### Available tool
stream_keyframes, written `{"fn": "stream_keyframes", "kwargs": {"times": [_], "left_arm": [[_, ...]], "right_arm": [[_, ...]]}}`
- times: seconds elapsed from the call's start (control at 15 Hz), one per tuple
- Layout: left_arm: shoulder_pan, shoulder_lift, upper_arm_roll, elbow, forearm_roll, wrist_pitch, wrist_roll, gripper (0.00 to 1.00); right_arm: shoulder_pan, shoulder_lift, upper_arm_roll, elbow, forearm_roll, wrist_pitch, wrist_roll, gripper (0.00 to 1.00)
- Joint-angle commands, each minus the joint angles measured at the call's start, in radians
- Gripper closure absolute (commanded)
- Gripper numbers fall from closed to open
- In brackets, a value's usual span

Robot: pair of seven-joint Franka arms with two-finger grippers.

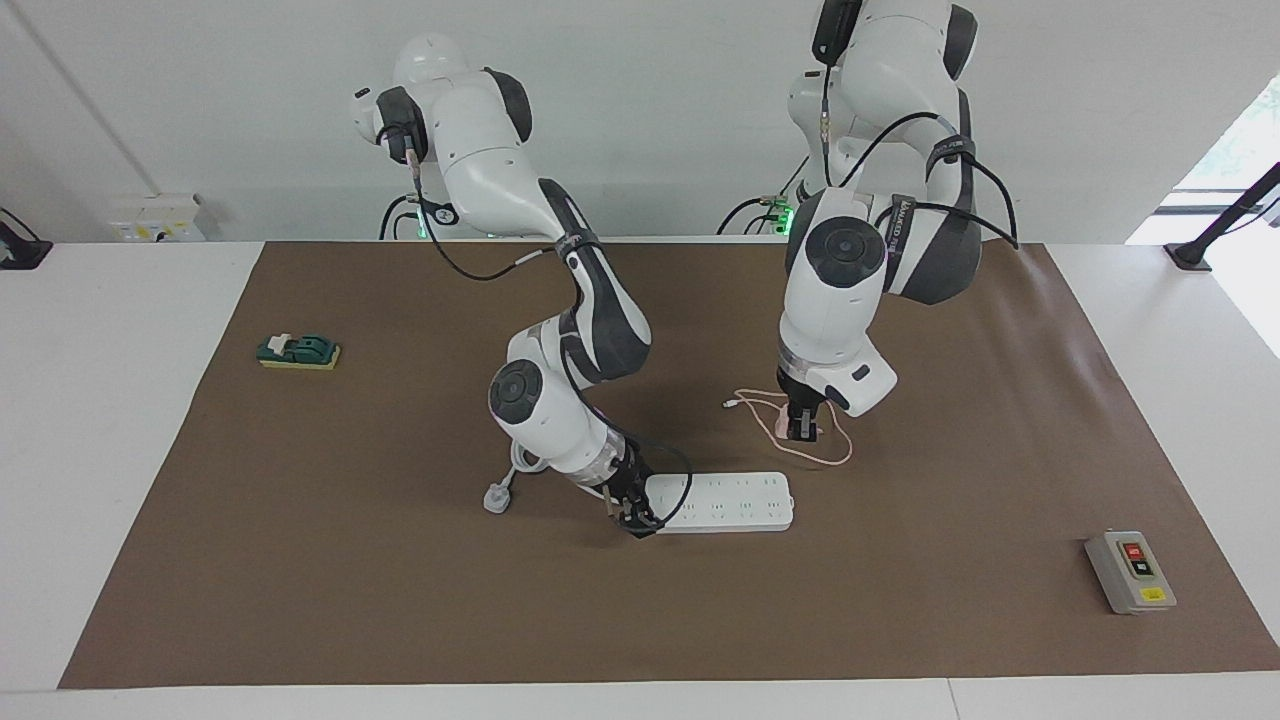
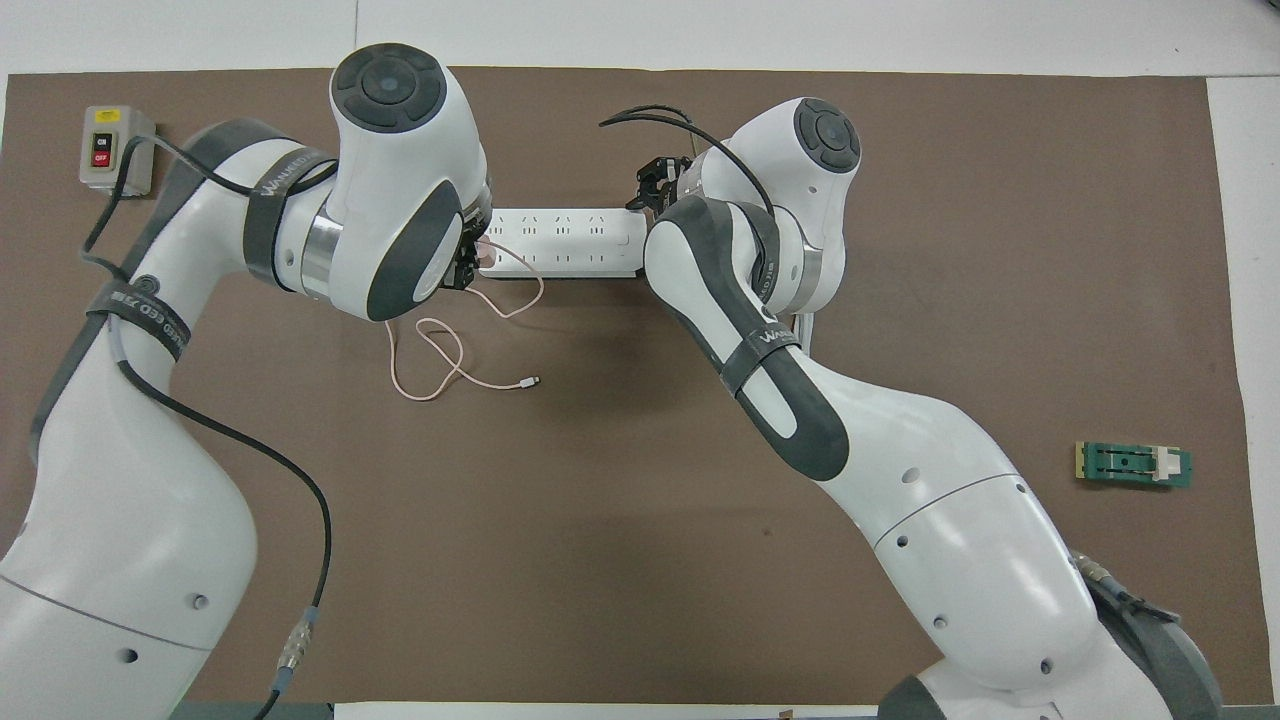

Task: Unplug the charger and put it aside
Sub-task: 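Carry the pink charger away from the strip and set it down with the left gripper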

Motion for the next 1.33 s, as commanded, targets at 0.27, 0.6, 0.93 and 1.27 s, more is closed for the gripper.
{"fn": "stream_keyframes", "kwargs": {"times": [0.27,0.6,0.93,1.27], "left_arm": [[0.011,-0.074,0.016,-0.006,-0.017,-0.124,0.508,0.86],[0.017,-0.138,0.016,-0.076,0.009,-0.131,0.836,0.85],[0.066,-0.224,0.016,-0.202,0.049,-0.131,1.073,0.80],[0.234,-0.417,0.014,-0.571,0.085,0.164,1.333,0.65]], "right_arm": [[-0.012,0.045,0.008,0.050,0.023,0.048,-0.009,0.87],[-0.010,0.038,0.008,0.050,0.026,0.048,-0.008,0.00],[-0.006,-0.068,-0.001,-0.025,0.028,0.020,-0.003,0.00],[-0.015,-0.222,-0.032,-0.169,-0.048,-0.044,-0.015,0.00]]}}
